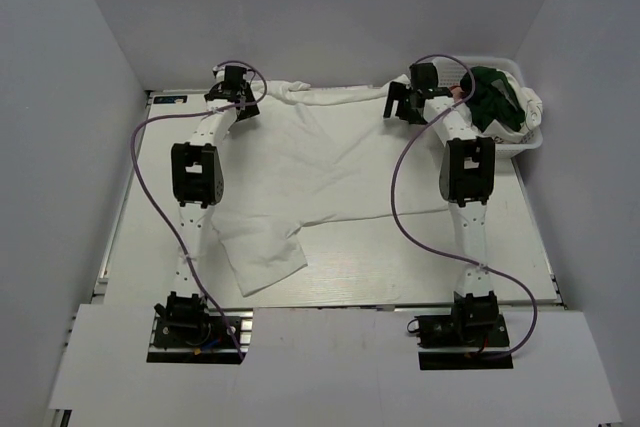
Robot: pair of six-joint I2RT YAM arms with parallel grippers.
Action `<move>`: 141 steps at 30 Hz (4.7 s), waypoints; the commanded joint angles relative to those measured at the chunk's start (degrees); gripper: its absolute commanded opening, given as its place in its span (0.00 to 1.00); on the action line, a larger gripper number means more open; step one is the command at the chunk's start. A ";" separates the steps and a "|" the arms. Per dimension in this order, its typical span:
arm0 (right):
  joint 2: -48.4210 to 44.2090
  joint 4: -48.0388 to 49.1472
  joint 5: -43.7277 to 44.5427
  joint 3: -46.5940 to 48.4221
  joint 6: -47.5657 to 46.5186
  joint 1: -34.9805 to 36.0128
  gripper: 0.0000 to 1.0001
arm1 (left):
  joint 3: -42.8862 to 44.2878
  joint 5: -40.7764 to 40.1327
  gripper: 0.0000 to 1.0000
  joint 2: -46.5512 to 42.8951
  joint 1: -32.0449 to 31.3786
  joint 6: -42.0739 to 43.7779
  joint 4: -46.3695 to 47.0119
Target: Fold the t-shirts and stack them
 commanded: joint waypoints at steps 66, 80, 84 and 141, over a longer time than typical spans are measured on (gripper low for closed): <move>-73.08 20.52 6.54 -85.91 7.93 5.55 0.90 | -103.21 27.18 0.73 -88.31 -8.00 -26.48 -7.59; -73.61 17.35 9.26 -86.27 7.58 5.37 0.90 | -106.73 33.48 0.71 -88.32 -8.00 -23.93 -12.00; -73.70 16.30 10.93 -86.44 8.46 5.20 0.90 | -109.53 35.17 0.71 -87.08 -8.00 -23.93 -9.80; -64.30 7.51 5.40 -77.76 16.11 1.77 0.00 | -75.03 30.71 0.00 -76.54 -7.48 -18.91 -5.66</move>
